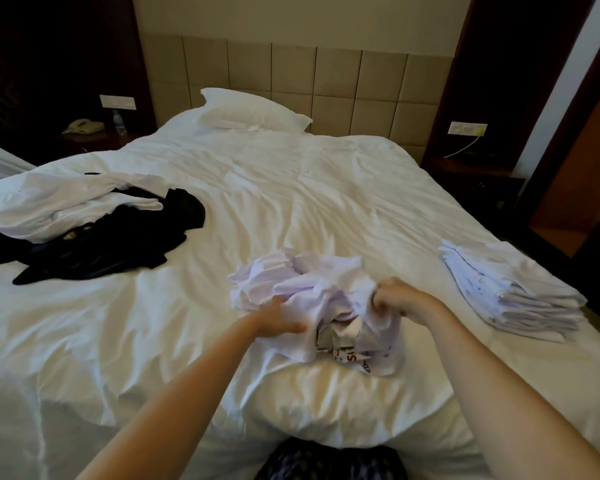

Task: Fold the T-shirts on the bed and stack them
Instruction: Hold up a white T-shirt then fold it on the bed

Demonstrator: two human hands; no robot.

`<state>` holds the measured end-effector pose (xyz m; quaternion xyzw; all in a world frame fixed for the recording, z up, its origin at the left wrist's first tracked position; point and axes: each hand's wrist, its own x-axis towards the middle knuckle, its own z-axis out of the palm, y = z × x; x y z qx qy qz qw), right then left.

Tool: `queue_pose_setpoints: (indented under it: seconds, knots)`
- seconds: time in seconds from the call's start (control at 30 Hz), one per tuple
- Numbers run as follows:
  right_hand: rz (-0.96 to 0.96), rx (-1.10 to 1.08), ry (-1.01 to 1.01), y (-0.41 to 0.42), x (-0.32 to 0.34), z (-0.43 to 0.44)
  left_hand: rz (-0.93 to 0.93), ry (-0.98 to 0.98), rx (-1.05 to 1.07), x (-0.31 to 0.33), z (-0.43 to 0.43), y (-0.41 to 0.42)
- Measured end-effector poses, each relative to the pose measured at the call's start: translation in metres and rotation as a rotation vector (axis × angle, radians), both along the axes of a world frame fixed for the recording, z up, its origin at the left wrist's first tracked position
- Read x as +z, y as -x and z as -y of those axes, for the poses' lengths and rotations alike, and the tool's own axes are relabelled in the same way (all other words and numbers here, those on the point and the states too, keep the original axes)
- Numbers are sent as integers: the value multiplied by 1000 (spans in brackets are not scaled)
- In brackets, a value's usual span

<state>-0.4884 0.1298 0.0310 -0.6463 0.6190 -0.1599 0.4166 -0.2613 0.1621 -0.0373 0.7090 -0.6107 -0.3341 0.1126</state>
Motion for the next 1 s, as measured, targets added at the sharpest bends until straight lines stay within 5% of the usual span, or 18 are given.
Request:
queue_pose_setpoints:
  seconds: [0.1,0.2,0.27,0.33,0.4,0.5,0.67,0.73,0.87,1.0]
  knots:
    - [-401,371,-301,-12,-2,-6,-231,16,186,-2,1,-4]
    - [-542,440,-392,-19,-5,-4,-332,26,229,6,-7,-17]
    - [-446,389,-193,-23,-2,-1,-373,113,253,20,-12,-23]
    - [-137,247,52,-28,-2,3,-479,194,283,38,-13,-25]
    - [173,230,66,-36,1,-1,-643,217,343,58,-8,-22]
    - [160,383,-25,-54,-1,-8,-821,248,390,84,3,-14]
    - [298,217,212,-74,13,-8,-1042,140,163,119,9,6]
    - [188,66,384,-71,17,-6,-983,114,52,125,10,13]
    - [-27,-397,448,-35,16,8,-565,204,31,112,16,6]
    - [-347,-437,321,8,7,12,-364,98,59,76,17,0]
